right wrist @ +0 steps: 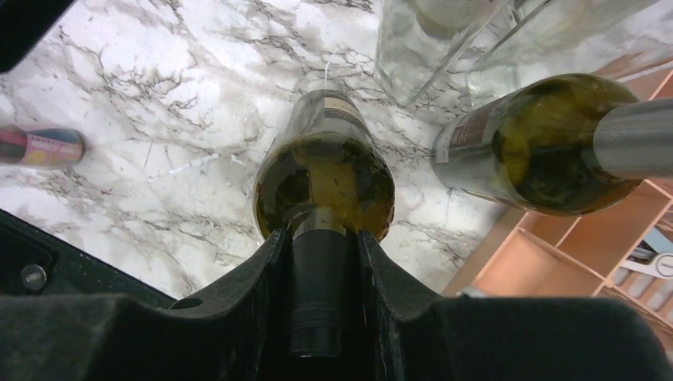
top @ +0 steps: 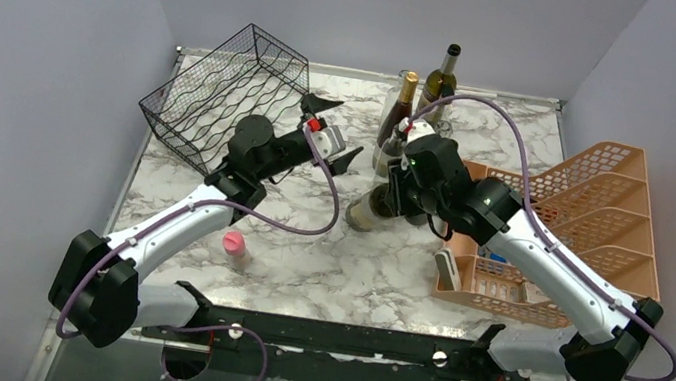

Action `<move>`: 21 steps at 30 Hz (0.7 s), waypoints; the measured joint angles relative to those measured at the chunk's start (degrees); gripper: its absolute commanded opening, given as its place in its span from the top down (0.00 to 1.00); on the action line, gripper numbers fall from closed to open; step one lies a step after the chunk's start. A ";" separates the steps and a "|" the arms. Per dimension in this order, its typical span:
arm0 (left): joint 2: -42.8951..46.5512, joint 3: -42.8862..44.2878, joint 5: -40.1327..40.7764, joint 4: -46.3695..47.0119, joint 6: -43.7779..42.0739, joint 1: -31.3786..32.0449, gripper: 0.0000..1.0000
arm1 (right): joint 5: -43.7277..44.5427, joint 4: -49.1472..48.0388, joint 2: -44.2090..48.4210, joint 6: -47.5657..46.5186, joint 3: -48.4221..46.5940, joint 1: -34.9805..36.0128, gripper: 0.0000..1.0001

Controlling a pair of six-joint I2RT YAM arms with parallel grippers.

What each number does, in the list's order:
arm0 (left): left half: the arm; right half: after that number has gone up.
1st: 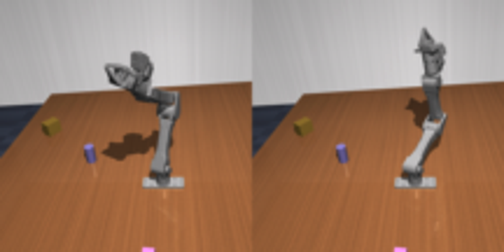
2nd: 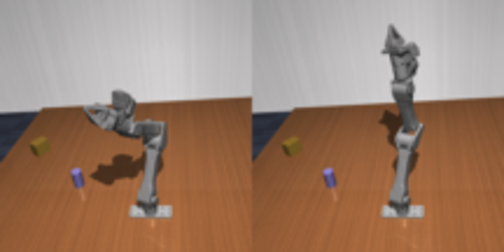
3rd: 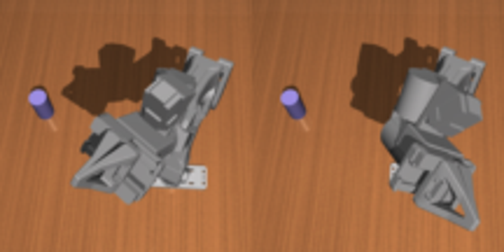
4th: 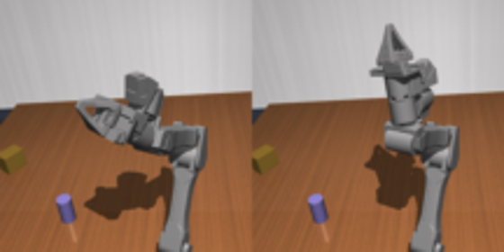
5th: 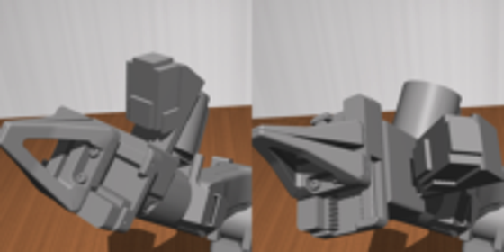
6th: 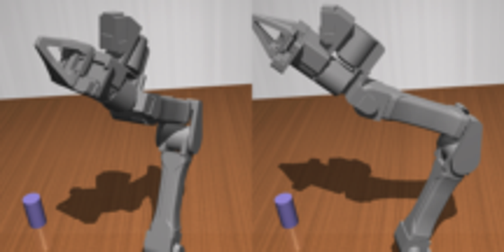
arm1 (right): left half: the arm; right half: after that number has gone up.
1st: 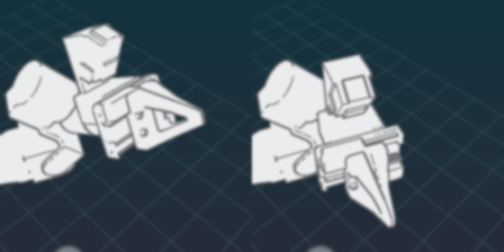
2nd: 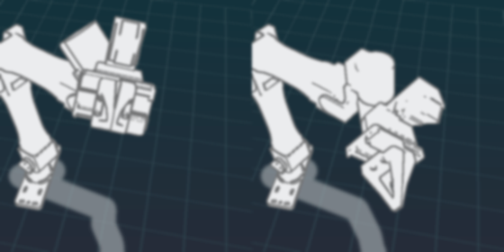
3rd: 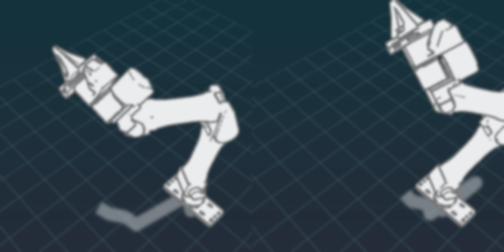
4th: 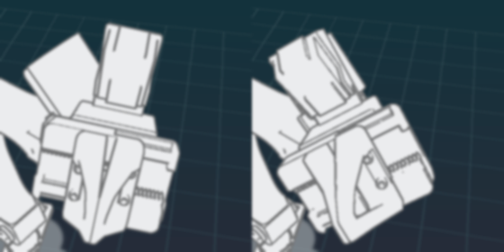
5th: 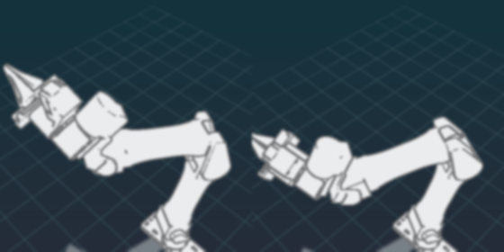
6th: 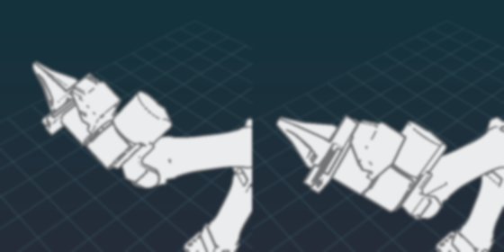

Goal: Take the wine bottle off the wine rack

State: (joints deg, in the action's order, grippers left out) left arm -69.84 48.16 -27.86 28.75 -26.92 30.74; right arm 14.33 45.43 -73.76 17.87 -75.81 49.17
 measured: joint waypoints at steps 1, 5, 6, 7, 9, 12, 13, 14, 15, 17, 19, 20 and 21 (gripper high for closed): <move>0.00 -0.11 2.16 0.59 0.22 0.00 0.01 | 0.00 1.11 -0.76 -0.20 -1.27 0.00 0.99; -0.02 -0.26 10.32 1.57 1.18 0.00 0.01 | 0.15 5.42 -3.85 -1.01 -5.88 0.00 0.99; -0.02 -0.24 12.17 1.84 1.33 0.00 0.01 | 0.22 6.32 -4.44 -1.07 -6.62 0.00 0.99; -0.02 -0.26 13.94 2.01 1.46 0.00 0.01 | 0.28 7.21 -5.01 -1.16 -7.28 0.00 0.99; -0.02 -0.26 17.22 2.10 1.75 -0.04 0.01 | 0.39 9.09 -6.10 -1.29 -8.57 -0.02 0.99; -0.13 -0.24 20.31 2.27 2.19 -0.28 0.01 | 0.81 11.30 -7.43 -1.46 -10.64 -0.28 0.99; -0.15 -0.26 20.94 2.32 2.32 -0.33 0.01 | 0.90 11.98 -7.78 -1.51 -11.23 -0.46 0.99; -0.22 -0.26 21.51 2.40 2.47 -0.37 0.01 | 0.94 12.59 -8.09 -1.60 -11.80 -0.66 0.99; -0.24 -0.26 21.94 2.45 2.54 -0.37 0.01 | 0.94 12.96 -8.31 -1.84 -12.15 -0.94 0.99; -0.31 -0.24 22.45 2.47 2.71 -0.37 0.01 | 0.90 13.18 -8.55 -2.45 -12.31 -1.73 0.99; -0.37 -0.26 22.97 2.47 2.82 -0.37 0.01 | 0.83 13.35 -9.11 -2.97 -12.59 -2.82 0.99; -0.39 -0.24 23.12 2.47 2.89 -0.37 0.01 | 0.66 13.49 -9.60 -3.19 -13.16 -3.37 0.99; -0.44 -0.26 23.37 2.47 2.93 -0.37 0.01 | 0.57 13.51 -10.16 -3.54 -13.66 -3.98 0.99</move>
State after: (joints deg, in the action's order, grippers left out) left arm -70.28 47.90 -4.49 31.22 -23.99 30.37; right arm 14.90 58.94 -83.92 14.33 -89.47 45.19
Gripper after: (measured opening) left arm 0.992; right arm 0.339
